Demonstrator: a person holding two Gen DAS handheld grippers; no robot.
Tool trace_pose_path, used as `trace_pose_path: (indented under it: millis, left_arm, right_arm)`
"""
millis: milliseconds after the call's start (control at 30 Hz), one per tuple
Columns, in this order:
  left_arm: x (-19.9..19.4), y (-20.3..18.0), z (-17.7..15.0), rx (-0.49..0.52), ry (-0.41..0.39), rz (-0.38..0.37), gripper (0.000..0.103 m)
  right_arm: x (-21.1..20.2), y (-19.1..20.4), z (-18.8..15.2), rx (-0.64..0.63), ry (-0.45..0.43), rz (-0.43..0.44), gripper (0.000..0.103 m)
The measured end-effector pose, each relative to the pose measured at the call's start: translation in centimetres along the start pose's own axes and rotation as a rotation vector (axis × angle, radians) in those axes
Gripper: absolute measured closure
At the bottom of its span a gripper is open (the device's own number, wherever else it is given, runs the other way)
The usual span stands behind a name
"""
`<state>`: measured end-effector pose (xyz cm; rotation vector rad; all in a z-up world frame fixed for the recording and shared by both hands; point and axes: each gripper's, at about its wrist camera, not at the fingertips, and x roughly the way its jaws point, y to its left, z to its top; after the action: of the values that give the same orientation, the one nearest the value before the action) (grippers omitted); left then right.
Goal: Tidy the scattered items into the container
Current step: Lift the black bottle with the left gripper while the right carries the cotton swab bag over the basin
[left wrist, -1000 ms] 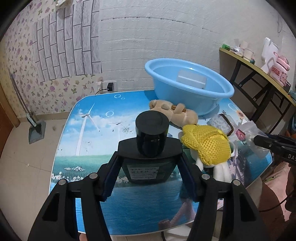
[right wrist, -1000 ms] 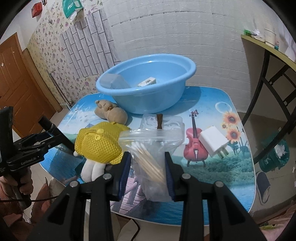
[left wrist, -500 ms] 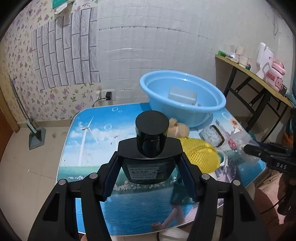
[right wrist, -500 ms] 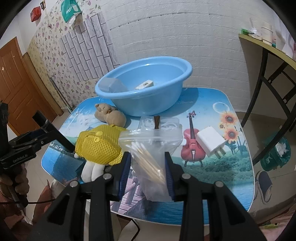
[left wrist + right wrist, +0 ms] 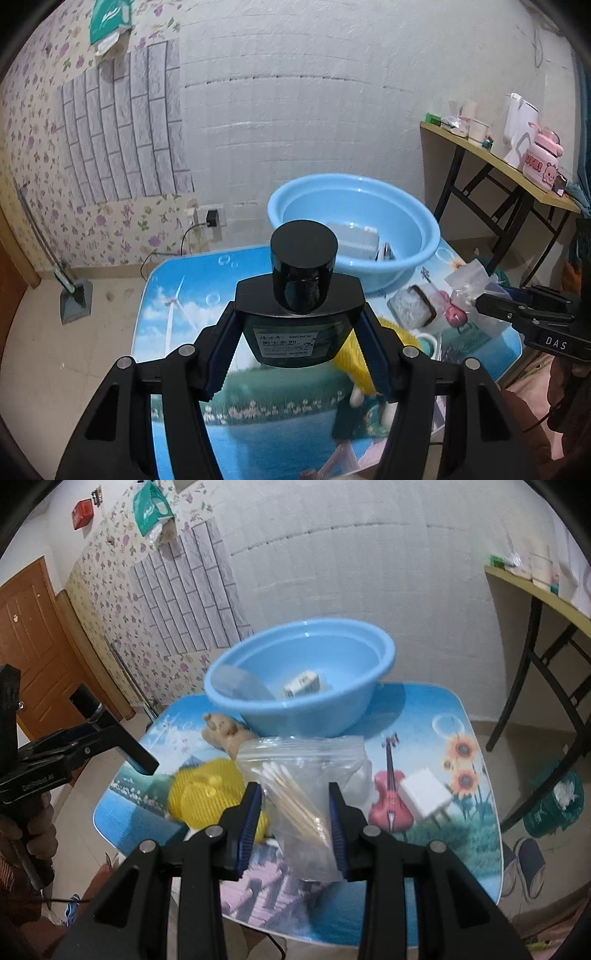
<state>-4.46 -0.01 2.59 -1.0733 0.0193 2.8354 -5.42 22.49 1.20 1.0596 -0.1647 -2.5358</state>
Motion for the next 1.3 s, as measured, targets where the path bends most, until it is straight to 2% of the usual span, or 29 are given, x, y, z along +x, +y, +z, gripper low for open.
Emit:
trace_pose_path:
  millis: [400,667,933,1300]
  left_arm:
    - [1.4,-2.4,5.7,0.049,-0.044,-0.037,0.042]
    - [4.8,-3.4,9.4,0.036,-0.054,-0.037,0.042]
    - [8.8,-3.6,10.9,0.014,-0.009,-0.015,0.042]
    - [11.9,-4.4,12.4,0.043,-0.008,0.021,0.042]
  right_arm:
    - [1.2,0.0,3.5,-0.008,-0.033,0.032,0.069]
    - [3.4,-1.8,6.0,0.009,-0.056,0.048,0.069]
    - [6.6,-3.9,8.4,0.016,-0.046,0.067,0.069]
    - [9.6,-5.6,9.5,0.006,-0.044,0.1,0.069]
